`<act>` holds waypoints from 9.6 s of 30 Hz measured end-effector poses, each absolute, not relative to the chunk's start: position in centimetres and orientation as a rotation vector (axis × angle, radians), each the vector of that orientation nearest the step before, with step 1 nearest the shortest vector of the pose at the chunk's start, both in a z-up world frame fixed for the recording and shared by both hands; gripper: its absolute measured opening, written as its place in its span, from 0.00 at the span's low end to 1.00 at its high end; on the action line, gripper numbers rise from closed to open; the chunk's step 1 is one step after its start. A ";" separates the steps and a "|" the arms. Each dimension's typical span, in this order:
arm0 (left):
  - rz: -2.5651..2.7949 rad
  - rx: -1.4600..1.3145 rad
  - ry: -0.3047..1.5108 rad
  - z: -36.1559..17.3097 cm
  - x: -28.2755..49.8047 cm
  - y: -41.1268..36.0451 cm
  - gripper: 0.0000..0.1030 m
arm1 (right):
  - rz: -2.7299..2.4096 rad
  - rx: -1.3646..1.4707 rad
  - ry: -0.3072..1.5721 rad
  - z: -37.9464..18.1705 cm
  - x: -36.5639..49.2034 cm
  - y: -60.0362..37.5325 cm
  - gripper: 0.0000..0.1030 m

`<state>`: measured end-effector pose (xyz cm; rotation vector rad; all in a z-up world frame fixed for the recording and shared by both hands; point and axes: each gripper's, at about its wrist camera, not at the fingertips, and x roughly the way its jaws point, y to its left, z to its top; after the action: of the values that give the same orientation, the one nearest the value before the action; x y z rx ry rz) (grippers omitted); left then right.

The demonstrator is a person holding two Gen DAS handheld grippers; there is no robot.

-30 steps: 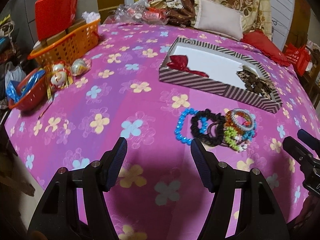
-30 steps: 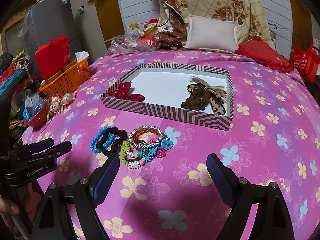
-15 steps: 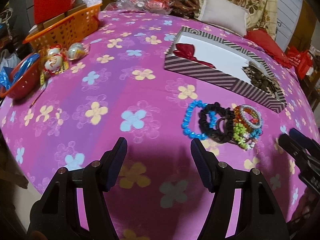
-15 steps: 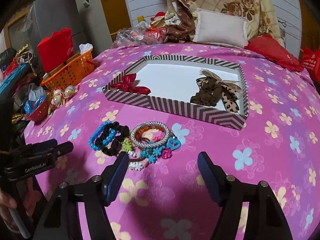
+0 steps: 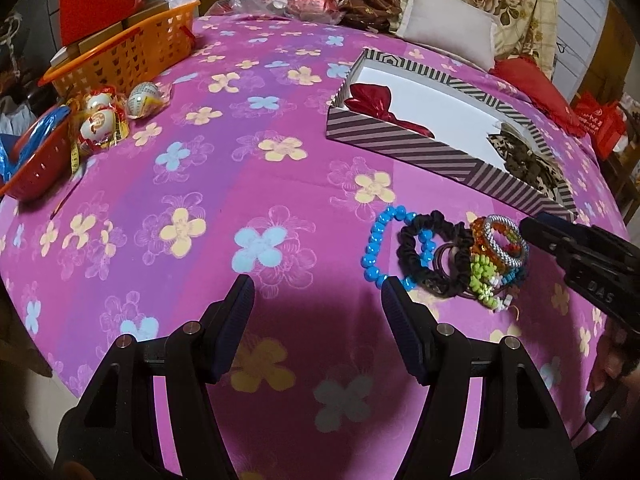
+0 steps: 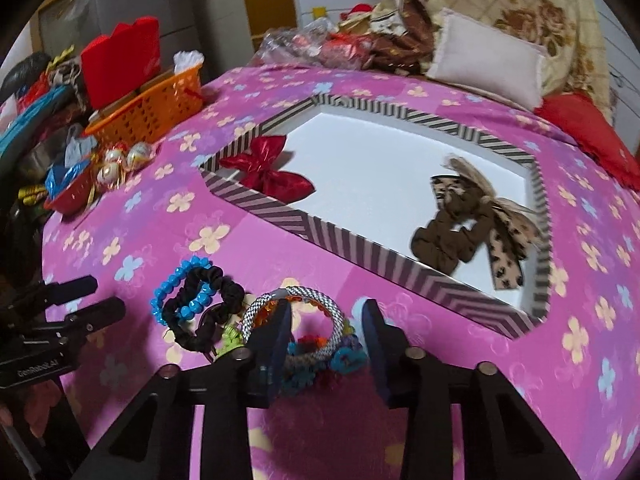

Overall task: Organize jewelry
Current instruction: 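Grasp the silver braided bangle with the right tool, then grasp the black beaded hair tie with left tool while right tool lifts the bangle, then carry the black hair tie with left tool while right tool carries the bangle over the tray, then open both tools to drop the hair tie and bangle in the tray, then move both tools back toward the bracelet pile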

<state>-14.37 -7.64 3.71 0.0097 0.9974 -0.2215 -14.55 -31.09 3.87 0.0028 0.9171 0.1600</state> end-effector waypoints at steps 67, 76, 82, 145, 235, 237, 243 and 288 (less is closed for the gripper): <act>-0.406 0.108 1.040 2.6 -10.7 -14.3 0.38 | 0.155 0.105 0.868 4.1 -16.9 -34.3 0.08; -0.455 0.124 1.030 2.5 -10.7 -14.5 0.02 | 0.167 0.119 0.859 4.2 -17.2 -34.2 0.08; -0.486 0.048 0.999 4.3 -11.3 -12.5 0.01 | 0.172 0.133 0.870 4.1 -17.2 -34.4 0.08; -0.493 0.153 0.825 13.0 -7.4 -18.1 0.01 | 0.053 0.207 0.774 9.6 -13.5 -39.1 0.07; -0.244 0.077 0.951 4.8 -17.3 -8.4 0.50 | 0.089 0.263 0.893 3.1 -22.2 -32.4 0.39; -0.239 0.069 0.958 4.6 -17.2 -8.1 0.50 | 0.091 0.264 0.893 3.0 -21.9 -32.1 0.39; -0.237 0.044 0.976 4.1 -16.8 -7.6 0.50 | 0.093 0.266 0.898 2.7 -21.1 -31.8 0.39; -0.285 0.038 1.022 2.9 -15.3 -9.7 0.50 | 0.025 0.272 0.886 2.5 -24.7 -37.1 0.11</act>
<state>-15.31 -9.67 2.89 0.0381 1.0219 -0.2845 -24.72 -37.14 2.51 0.2716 0.8864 0.0245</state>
